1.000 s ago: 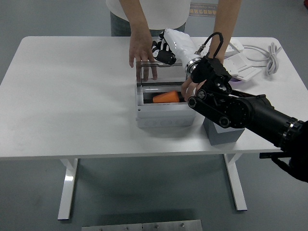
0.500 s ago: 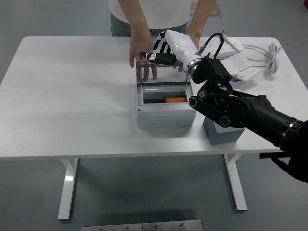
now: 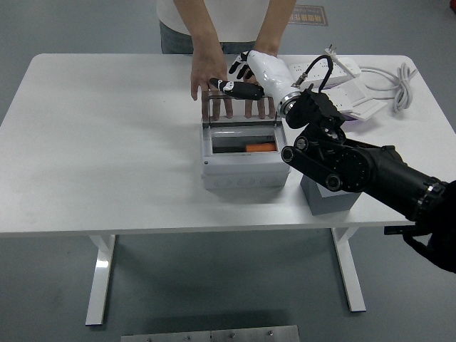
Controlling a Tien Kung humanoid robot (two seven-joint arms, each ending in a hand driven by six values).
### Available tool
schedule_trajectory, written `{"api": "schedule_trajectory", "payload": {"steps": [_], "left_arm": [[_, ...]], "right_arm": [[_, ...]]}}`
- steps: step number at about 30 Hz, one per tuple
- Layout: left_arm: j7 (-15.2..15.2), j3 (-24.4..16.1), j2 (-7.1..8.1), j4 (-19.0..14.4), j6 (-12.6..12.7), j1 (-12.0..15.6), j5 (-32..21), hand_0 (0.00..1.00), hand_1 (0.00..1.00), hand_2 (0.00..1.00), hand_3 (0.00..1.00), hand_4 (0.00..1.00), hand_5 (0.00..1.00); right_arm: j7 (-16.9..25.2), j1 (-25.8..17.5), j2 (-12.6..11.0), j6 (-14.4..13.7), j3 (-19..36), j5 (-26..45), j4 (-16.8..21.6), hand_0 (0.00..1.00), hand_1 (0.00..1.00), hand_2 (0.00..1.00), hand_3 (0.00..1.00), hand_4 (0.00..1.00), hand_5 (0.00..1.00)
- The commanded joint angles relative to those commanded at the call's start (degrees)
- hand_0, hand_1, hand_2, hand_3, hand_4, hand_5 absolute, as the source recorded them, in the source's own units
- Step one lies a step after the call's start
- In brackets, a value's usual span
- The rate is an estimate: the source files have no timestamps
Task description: Fetch the battery,place it into the box,close the lid of the box
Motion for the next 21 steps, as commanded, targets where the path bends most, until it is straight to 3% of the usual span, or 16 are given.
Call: {"api": "schedule_trajectory", "payload": {"steps": [13, 21], "left_arm": [[-0.5, -0.2, -0.19, 0.1, -0.1, -0.3, 0.5, 0.452, 0.645, 0.643, 0.67, 0.787, 0.698], [-0.4, -0.1, -0.22, 0.1, 0.2, -0.1, 0.1, 0.452, 0.645, 0.643, 0.669, 0.787, 0.699]], "right_arm": [[2.4, -1.6, -0.7, -0.4, -2.1, 2.9, -2.5, 0.742, 0.592, 0.577, 0.618, 0.952, 0.824], [0.4, -2.3, -1.5, -0.2, -2.5, 0.6, 0.7, 0.745, 0.595, 0.578, 0.618, 0.952, 0.825]]}}
